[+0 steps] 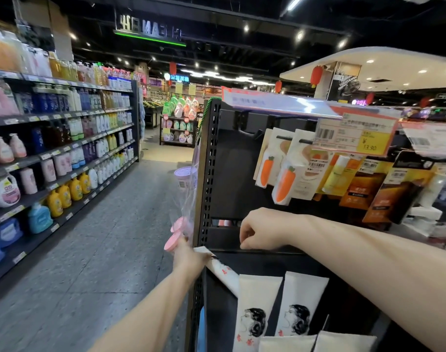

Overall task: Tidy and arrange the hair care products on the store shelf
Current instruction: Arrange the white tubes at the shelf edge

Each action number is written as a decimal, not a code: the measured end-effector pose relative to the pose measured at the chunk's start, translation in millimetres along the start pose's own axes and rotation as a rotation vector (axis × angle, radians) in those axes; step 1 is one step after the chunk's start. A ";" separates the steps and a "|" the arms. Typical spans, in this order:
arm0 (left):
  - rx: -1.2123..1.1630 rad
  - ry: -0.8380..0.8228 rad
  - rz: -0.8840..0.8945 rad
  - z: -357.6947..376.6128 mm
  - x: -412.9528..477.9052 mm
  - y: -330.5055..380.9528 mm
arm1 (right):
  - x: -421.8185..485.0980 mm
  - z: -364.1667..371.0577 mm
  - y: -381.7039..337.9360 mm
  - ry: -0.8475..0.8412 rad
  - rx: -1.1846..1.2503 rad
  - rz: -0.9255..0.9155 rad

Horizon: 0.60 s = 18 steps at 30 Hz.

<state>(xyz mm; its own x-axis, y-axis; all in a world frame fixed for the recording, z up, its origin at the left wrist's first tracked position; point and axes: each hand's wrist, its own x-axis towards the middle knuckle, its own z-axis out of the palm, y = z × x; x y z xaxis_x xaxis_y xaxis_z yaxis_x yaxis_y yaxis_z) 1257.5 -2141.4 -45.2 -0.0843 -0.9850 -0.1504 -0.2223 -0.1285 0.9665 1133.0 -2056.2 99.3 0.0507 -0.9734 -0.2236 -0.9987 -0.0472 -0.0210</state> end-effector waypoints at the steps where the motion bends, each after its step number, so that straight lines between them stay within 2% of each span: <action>1: -0.061 0.009 -0.022 0.6 -0.1 1.8 | -1.7 -1.3 0.1 0.005 0.004 0.002; 3: -0.161 -0.006 -0.031 -0.6 -2.7 9.1 | -5.7 -4.4 0.1 0.012 0.005 0.006; 6: -0.235 -0.086 0.079 -4.4 -16.0 29.7 | -11.0 -9.6 -0.6 0.032 -0.021 0.013; 10: -0.080 -0.181 0.336 -12.1 -42.9 59.4 | -15.5 -9.4 -1.3 0.126 -0.051 0.032; 12: -0.023 -0.197 0.440 -16.9 -53.6 67.6 | -18.5 -5.4 -0.6 0.159 0.013 0.069; 14: 0.007 -0.222 0.510 -19.7 -65.1 73.0 | -23.0 -2.7 -0.3 0.192 0.093 0.067; 18: 0.076 -0.242 0.560 -20.9 -81.1 75.2 | -29.9 -3.1 0.8 0.219 0.099 -0.001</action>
<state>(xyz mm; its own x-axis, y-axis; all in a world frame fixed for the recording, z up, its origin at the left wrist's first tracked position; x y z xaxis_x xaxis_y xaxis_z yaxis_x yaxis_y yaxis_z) 1267.9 -2073.6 44.0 -0.4246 -0.8452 0.3245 -0.1486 0.4186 0.8959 1130.6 -2027.9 109.0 0.0377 -0.9993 -0.0071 -0.9922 -0.0366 -0.1192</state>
